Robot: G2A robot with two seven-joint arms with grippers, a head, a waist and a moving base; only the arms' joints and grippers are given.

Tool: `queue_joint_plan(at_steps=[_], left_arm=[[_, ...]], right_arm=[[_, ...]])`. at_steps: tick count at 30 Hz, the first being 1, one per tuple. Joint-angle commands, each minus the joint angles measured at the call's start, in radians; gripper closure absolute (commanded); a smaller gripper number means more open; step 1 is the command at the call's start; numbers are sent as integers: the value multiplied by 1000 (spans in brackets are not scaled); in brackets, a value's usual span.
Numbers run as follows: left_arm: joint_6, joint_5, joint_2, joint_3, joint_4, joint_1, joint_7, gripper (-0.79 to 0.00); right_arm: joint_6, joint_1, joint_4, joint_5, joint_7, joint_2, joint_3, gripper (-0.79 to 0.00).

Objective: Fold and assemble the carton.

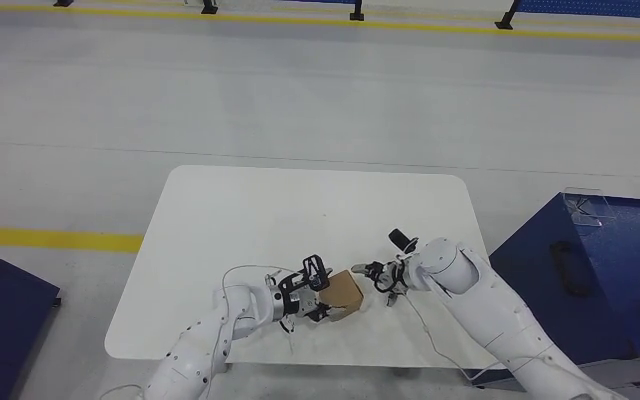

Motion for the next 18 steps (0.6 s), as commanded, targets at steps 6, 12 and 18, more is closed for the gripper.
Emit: queue_joint_plan(at_steps=[6,12,18], left_arm=[[13,-32,-3,2,-9,-7,-15,-382],[-11,-258,-4,-44,-16,9,-52,0],[-10,-806,-15,-59,60,-22,-337,0]], right_arm=[[-11,2,10,0,-1,0,16,-785],[-51,-14,45,115,-34,20,158,-785],[-108,-90,12,213,-8,56,318,-785]])
